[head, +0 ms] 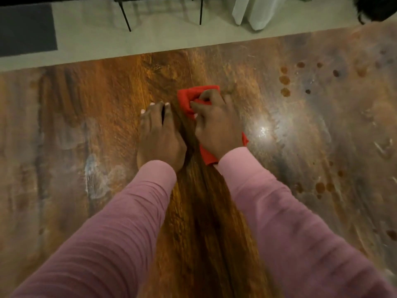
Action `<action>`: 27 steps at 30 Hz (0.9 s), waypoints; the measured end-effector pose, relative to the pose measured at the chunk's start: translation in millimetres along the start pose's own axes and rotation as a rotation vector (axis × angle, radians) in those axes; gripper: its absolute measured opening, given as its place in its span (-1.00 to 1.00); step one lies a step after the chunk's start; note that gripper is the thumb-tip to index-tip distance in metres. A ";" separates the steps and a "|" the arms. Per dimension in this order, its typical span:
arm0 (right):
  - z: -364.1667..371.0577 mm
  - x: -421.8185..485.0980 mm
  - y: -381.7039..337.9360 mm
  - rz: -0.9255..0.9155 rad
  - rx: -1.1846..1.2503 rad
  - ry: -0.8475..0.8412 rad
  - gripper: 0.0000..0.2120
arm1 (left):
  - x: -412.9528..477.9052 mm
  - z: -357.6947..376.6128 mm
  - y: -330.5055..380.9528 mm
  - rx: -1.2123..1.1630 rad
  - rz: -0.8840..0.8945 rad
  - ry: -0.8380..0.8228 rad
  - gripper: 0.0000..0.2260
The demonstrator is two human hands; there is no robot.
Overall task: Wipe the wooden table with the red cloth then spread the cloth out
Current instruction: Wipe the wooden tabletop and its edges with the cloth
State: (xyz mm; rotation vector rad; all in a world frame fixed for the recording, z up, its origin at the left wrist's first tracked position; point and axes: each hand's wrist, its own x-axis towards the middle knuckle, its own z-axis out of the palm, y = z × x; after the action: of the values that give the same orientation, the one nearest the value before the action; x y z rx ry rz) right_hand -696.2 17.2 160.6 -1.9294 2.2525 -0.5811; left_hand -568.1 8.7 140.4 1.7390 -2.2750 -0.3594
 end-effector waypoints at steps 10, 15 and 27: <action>-3.2 51.6 17.4 0.496 0.084 0.188 -0.78 | 1.2 5.0 -1.1 -0.028 -0.011 0.017 -0.55; -0.7 44.8 11.4 -0.005 0.057 -0.039 -0.71 | 1.2 1.1 -2.1 -0.016 -0.001 -0.005 -0.53; -5.3 70.1 29.3 0.003 0.088 -0.077 -0.71 | 2.7 4.3 -2.7 -0.068 -0.006 0.004 -0.55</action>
State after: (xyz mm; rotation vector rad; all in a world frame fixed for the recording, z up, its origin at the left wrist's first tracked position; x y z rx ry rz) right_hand -737.8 -46.4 165.9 -1.8738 2.1457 -0.5841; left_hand -567.8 5.5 135.5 1.7120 -2.2285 -0.4298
